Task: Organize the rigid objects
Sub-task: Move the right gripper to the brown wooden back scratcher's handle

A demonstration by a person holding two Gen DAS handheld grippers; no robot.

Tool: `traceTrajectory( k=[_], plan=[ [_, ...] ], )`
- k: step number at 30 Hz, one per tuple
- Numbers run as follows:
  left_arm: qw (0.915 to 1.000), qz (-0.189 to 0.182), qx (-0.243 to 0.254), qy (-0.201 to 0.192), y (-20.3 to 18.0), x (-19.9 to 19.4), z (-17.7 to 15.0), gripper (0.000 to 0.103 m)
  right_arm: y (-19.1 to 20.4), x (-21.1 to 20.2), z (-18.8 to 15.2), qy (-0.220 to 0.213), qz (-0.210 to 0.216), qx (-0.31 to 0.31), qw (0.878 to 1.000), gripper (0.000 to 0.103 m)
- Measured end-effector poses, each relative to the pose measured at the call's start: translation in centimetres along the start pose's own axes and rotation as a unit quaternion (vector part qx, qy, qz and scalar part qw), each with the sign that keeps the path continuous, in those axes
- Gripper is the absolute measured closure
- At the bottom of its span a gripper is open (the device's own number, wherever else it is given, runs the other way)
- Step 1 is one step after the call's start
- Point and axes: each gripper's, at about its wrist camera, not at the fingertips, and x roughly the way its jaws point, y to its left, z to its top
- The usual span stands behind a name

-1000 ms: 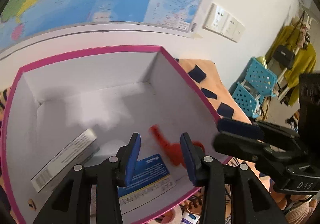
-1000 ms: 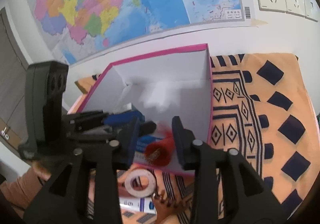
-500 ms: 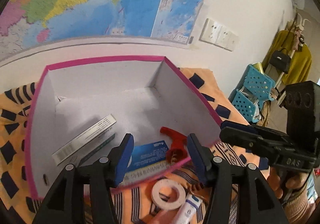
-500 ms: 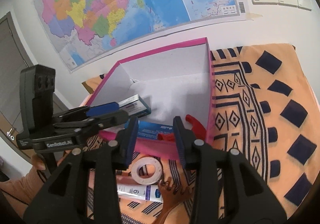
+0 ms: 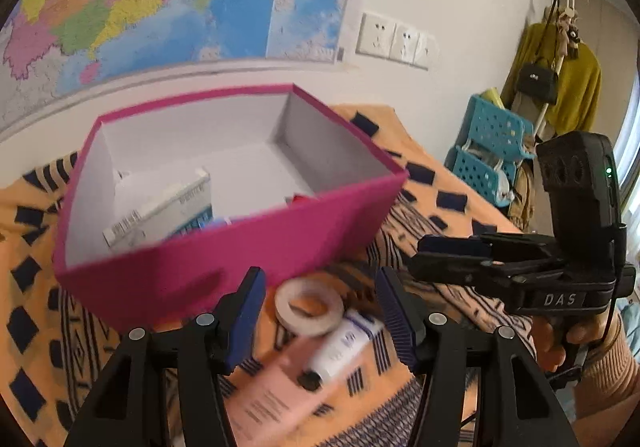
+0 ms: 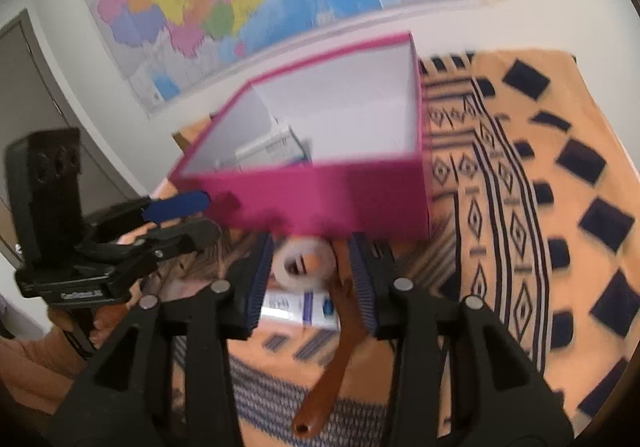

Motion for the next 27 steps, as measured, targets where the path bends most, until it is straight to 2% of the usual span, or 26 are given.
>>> traceTrajectory(
  k=[1, 2, 10, 22, 24, 27],
  plan=[
    [1.0000, 0.000, -0.002, 0.001, -0.2, 0.0, -0.3, 0.034, -0.2, 0.3, -0.8, 0.009, 0.000, 0.007, 1.000, 0.058],
    [1.0000, 0.000, -0.004, 0.000, -0.4, 0.1, -0.9, 0.032, -0.4, 0.5, -1.4, 0.016, -0.001, 0.012, 1.000, 0.057],
    [0.9997, 0.000, -0.003, 0.023, -1.5, 0.8, -3.1, 0.032, -1.2, 2.3, -4.9, 0.062, -0.018, 0.029, 0.997, 0.057],
    [0.9993, 0.000, 0.009, 0.037, -2.8, 1.1, -4.6, 0.032, -1.3, 4.0, -6.0, 0.080, -0.040, 0.034, 0.995, 0.057],
    [0.9992, -0.002, 0.011, 0.039, -3.0, 1.2, -4.8, 0.032, -1.2, 4.1, -6.0, 0.078, -0.047, 0.031, 0.995, 0.059],
    [0.9991, -0.004, 0.013, 0.039, -3.2, 1.2, -5.0, 0.032, -1.1, 4.2, -6.0, 0.077, -0.063, 0.025, 0.995, 0.068]
  ],
)
